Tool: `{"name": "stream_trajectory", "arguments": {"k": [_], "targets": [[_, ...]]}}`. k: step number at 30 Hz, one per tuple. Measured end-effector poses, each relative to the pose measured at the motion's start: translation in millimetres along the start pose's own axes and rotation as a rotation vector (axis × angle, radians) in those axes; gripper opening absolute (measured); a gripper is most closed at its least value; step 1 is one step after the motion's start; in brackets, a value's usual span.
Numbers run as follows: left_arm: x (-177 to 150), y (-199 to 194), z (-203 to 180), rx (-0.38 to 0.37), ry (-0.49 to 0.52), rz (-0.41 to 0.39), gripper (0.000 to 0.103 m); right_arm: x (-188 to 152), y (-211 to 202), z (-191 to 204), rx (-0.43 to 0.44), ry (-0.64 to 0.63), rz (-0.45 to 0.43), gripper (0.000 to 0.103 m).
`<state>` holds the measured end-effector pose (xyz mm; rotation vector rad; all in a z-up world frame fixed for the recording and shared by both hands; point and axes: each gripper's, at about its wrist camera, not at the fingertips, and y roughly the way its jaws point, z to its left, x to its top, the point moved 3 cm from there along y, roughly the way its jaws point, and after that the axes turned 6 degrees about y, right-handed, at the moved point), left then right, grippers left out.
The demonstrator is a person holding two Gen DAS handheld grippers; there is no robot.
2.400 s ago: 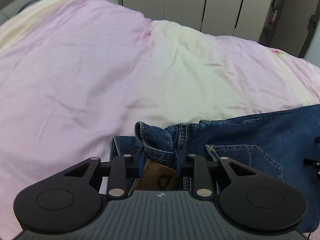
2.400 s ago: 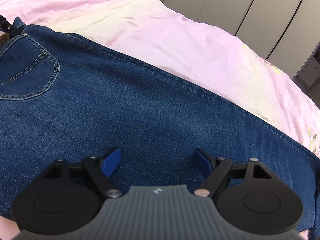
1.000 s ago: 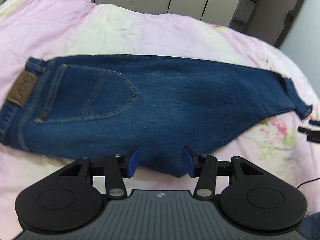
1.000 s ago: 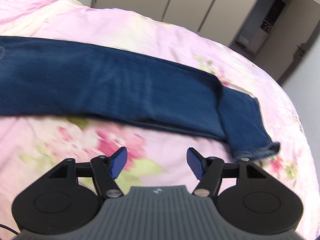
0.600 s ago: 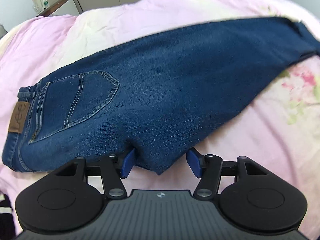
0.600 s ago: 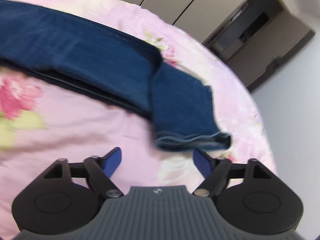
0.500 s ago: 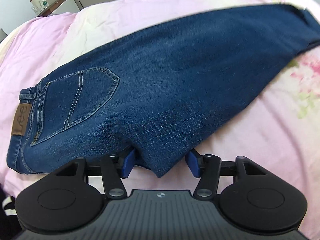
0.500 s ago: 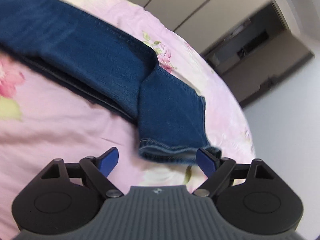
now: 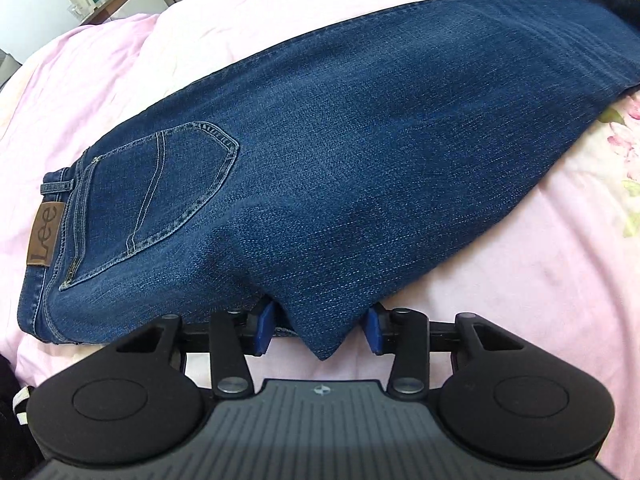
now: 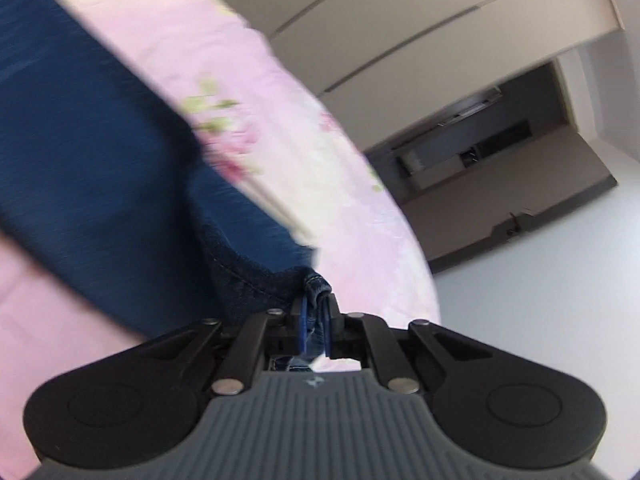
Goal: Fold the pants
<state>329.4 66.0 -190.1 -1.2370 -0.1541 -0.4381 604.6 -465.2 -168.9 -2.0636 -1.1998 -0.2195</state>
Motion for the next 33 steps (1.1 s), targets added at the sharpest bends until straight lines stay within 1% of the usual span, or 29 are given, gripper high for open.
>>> {"name": "stream_trajectory", "arguments": {"k": [2,4,6,9,10,11,12,13,15,18,20,22,23,24,25,26,27,29,32,33], "targets": [[-1,0,-1,0.005,-0.012,-0.001,0.049,13,27,-21,-0.029,0.045,0.015,0.001],[0,2,-1,0.009,-0.019,0.001,0.049,22,53,-33,-0.050,0.071,0.033,0.001],[1,2,-1,0.011,-0.024,0.010,0.049,26,77,-36,-0.065,0.070,0.052,0.001],[4,5,-1,0.015,-0.020,0.021,0.049,26,108,-35,-0.049,0.101,0.102,0.003],[4,5,-1,0.015,-0.019,0.023,0.049,25,115,-32,-0.057,0.104,0.118,0.002],[5,6,-1,0.015,-0.018,0.023,0.049,23,121,-32,-0.081,0.103,0.137,0.003],[5,6,-1,0.014,-0.016,0.022,0.049,21,124,-33,-0.077,0.112,0.145,0.005],[5,7,-1,0.012,-0.016,0.020,0.049,18,125,-36,-0.064,0.134,0.151,0.011],[4,7,-1,0.011,-0.012,0.014,0.049,13,121,-43,-0.042,0.184,0.151,0.012],[2,3,-2,0.015,0.002,-0.006,0.049,-3,101,-49,0.029,0.259,0.145,0.013],[-1,-3,-2,0.016,0.004,-0.026,0.050,-17,83,-44,0.085,0.283,0.141,0.016],[-7,-12,-1,0.017,0.006,-0.054,0.052,-31,66,-36,0.145,0.288,0.140,0.022],[-11,-19,-1,0.015,0.009,-0.072,0.052,-39,56,-28,0.168,0.276,0.138,0.024],[-15,-25,-2,0.013,0.015,-0.091,0.053,-47,48,-20,0.183,0.256,0.135,0.029],[-20,-30,-2,0.017,0.020,-0.107,0.053,-55,39,-9,0.196,0.229,0.133,0.031],[-24,-35,-3,0.020,0.026,-0.117,0.053,-62,30,0,0.206,0.204,0.129,0.033],[-27,-38,-3,0.024,0.031,-0.122,0.054,-67,24,10,0.214,0.184,0.130,0.036],[-36,-44,-3,0.045,0.037,-0.130,0.053,-76,15,25,0.227,0.163,0.131,0.038],[-45,-46,-4,0.078,0.036,-0.120,0.055,-85,2,41,0.226,0.129,0.118,0.044],[-46,-45,-5,0.075,0.028,-0.120,0.056,-86,-1,47,0.217,0.093,0.108,0.050]]}}
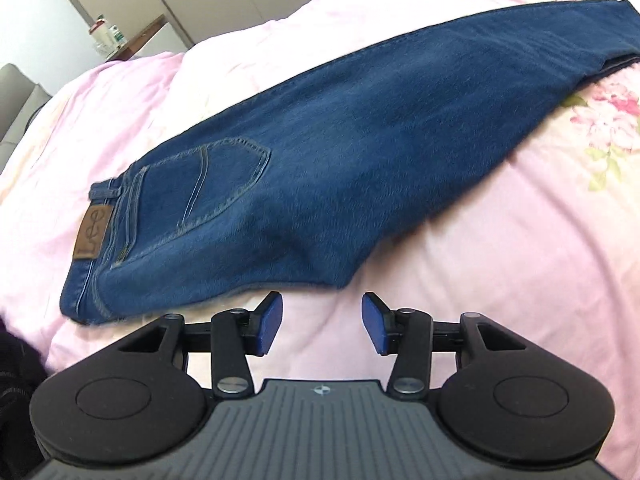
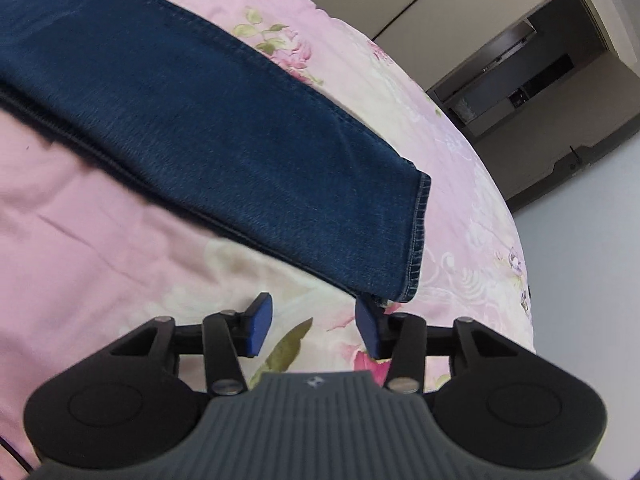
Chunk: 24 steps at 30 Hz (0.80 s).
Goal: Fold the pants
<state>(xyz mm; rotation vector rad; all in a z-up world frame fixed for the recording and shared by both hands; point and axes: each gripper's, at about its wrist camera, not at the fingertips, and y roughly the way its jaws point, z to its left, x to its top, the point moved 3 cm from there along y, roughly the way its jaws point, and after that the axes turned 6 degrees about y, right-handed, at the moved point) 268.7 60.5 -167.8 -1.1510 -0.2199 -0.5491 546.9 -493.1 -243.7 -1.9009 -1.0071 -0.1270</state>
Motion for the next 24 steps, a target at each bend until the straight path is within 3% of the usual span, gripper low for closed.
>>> {"name": "stream_trajectory", "arguments": {"k": [1,5,8,11,13,17,18,19,21,24], "targets": [[1,0,-1,-0.008,-0.016,-0.009,0.056,-3,-3,6,-0.014,-0.037,-0.010,0.056],[15,13,-5,0.008,-0.113,-0.051,0.056,-2,0,21,-0.058,-0.152,-0.042,0.059],[25,26,-11,0.084,-0.175,-0.061,0.055,2,8,33,-0.114,-0.243,-0.082,0.064],[30,32,-11,0.147,-0.227,-0.070,0.053,10,17,45,-0.172,-0.334,-0.139,0.077],[31,34,-7,0.155,-0.247,-0.068,0.039,13,26,47,-0.193,-0.375,-0.157,0.084],[30,27,0,0.162,-0.255,-0.087,0.027,19,38,38,-0.192,-0.364,-0.149,0.088],[31,26,4,0.159,-0.263,-0.092,0.024,20,39,36,-0.201,-0.359,-0.144,0.080],[31,22,6,0.158,-0.267,-0.094,0.022,21,40,36,-0.224,-0.366,-0.138,0.053],[33,19,10,0.155,-0.273,-0.096,0.021,22,45,38,-0.255,-0.392,-0.098,0.025],[36,18,12,0.158,-0.276,-0.097,0.020,23,52,42,-0.267,-0.416,-0.070,0.026]]}}
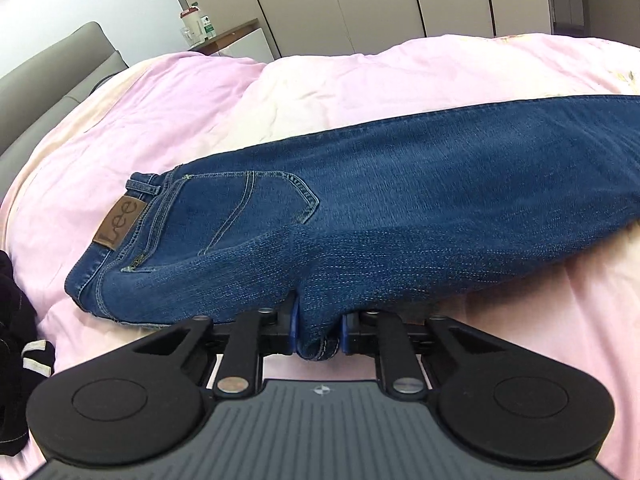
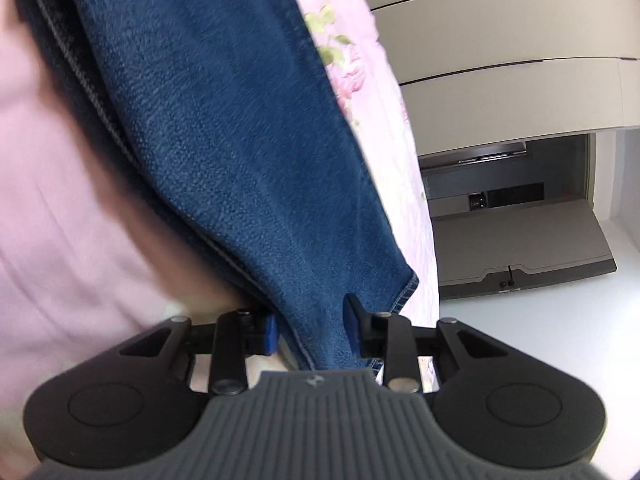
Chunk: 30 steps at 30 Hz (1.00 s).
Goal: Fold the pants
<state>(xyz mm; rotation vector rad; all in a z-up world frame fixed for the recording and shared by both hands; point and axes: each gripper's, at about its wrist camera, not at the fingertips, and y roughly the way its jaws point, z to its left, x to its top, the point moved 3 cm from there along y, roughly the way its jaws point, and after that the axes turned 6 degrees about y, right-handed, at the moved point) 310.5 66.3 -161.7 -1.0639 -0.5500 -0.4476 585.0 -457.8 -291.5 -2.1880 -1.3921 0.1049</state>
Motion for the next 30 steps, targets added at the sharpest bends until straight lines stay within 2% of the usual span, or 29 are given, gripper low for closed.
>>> {"name": "stream_trajectory", "arguments": {"k": [2,4,11,16,23,30], "targets": [[2,0,1,0.000,0.005,0.009,0.019,3,6,-1,0.000,0.012,0.029,0.008],[4,-4,2,-0.001,0.017,0.020,0.017,7,9,-4,-0.009,0.030,0.046,0.000],[7,-21,7,0.000,0.059,0.025,0.014,7,-19,-36,-0.067,0.022,0.015,0.000],[1,-45,24,-0.015,0.088,0.007,0.014,0,-68,-64,-0.063,0.060,0.011,0.000],[-29,-88,39,-0.099,0.197,0.008,0.013,-66,-166,-75,-0.048,0.075,0.082,0.000],[-76,-117,20,-0.189,0.360,0.070,0.013,-149,-248,-58,-0.031,0.113,0.204,0.000]]}}
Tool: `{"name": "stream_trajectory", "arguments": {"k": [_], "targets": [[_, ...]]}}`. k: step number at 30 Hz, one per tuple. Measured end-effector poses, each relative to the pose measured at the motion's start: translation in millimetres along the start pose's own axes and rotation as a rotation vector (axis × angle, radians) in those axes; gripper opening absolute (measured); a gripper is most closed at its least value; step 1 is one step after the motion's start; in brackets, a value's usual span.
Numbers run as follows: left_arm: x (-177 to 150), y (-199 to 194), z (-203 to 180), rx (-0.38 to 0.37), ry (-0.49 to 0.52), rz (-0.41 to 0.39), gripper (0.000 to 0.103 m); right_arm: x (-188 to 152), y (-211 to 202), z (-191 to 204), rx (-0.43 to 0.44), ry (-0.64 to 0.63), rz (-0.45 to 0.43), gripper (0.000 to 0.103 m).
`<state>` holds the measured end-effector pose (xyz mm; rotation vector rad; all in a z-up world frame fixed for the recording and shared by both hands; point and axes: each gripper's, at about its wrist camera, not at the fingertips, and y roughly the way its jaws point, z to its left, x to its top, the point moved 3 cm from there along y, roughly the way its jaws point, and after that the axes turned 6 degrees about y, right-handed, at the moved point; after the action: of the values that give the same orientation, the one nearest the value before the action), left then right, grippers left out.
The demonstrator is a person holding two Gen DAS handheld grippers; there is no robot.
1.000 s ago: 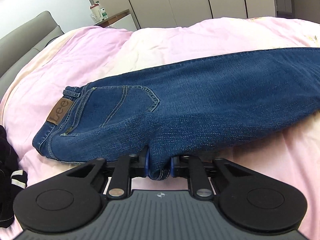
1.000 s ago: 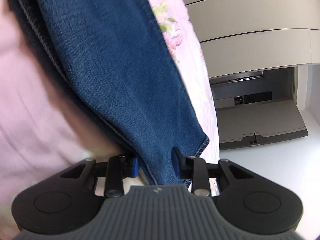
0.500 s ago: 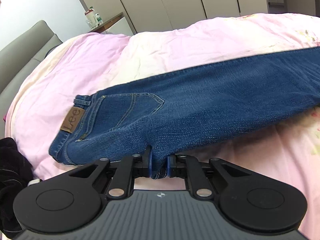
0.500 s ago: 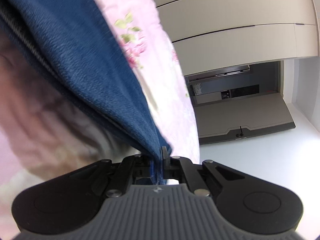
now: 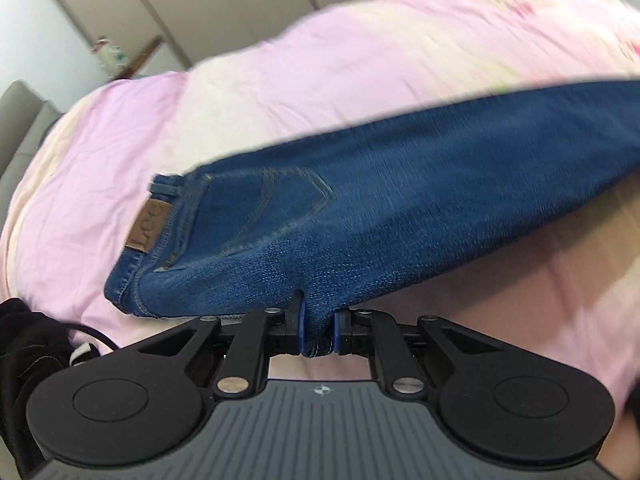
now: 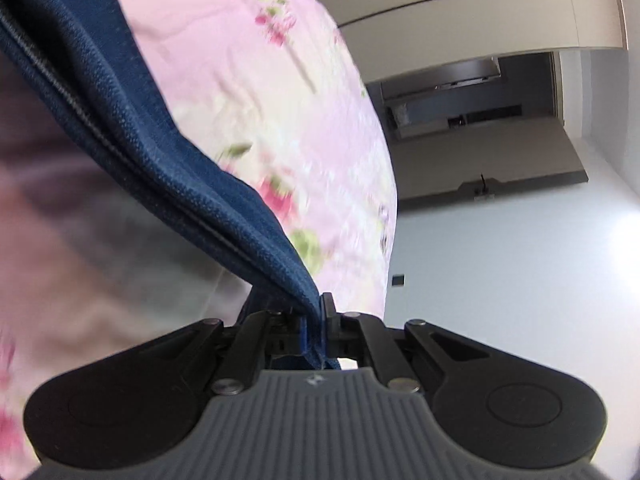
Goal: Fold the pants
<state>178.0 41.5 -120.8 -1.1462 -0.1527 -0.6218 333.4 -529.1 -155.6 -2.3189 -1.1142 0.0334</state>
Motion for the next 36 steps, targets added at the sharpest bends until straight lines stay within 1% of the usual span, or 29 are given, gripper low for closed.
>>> {"name": "stream_trajectory", "arguments": {"k": [2,5,11,14,16,17,18,20,22,23,25,27,29,30,31,33,35,36], "targets": [[-10,8,-13,-0.025,0.057,0.051,0.014,-25,-7,13,0.017,-0.006,0.044,0.000],[-17,28,-22,-0.057,0.103,0.114,0.014,-50,-3,40,0.045,-0.033,0.090,0.000],[-19,47,-20,-0.113,0.132,0.198,0.018,-82,1,83,0.100,-0.056,0.164,0.000],[-18,45,-19,-0.122,0.175,0.222,0.024,-86,5,86,0.116,-0.039,0.193,0.003],[-17,40,-21,-0.133,0.204,0.242,0.030,-92,3,81,0.136,0.006,0.212,0.009],[-20,38,-23,-0.154,0.213,0.269,0.031,-95,3,77,0.145,0.030,0.224,0.011],[-20,35,-23,-0.166,0.223,0.278,0.030,-99,3,71,0.156,0.062,0.239,0.013],[-19,26,-21,-0.155,0.231,0.260,0.030,-108,2,57,0.189,0.150,0.269,0.013],[-14,13,-17,-0.149,0.219,0.224,0.030,-119,-4,40,0.228,0.265,0.285,0.015],[-11,5,-15,-0.164,0.209,0.203,0.030,-125,-7,30,0.246,0.335,0.294,0.016],[-4,-11,-15,-0.209,0.184,0.160,0.030,-136,-13,12,0.274,0.473,0.304,0.026],[6,-22,-11,-0.243,0.154,0.112,0.031,-149,-17,-7,0.311,0.639,0.308,0.029],[18,-27,-11,-0.254,0.127,0.059,0.034,-163,-16,-25,0.359,0.836,0.312,0.034],[23,-26,-11,-0.255,0.117,0.039,0.036,-170,-17,-31,0.390,0.947,0.312,0.038],[30,-24,-13,-0.251,0.108,0.032,0.036,-179,-16,-35,0.432,1.080,0.311,0.047],[46,-15,-17,-0.243,0.082,0.029,0.036,-192,-8,-40,0.519,1.333,0.320,0.055],[59,-8,-22,-0.247,0.054,0.017,0.036,-198,-2,-36,0.606,1.557,0.312,0.055],[64,-4,-24,-0.246,0.040,0.011,0.036,-202,0,-34,0.646,1.648,0.305,0.056]]}}
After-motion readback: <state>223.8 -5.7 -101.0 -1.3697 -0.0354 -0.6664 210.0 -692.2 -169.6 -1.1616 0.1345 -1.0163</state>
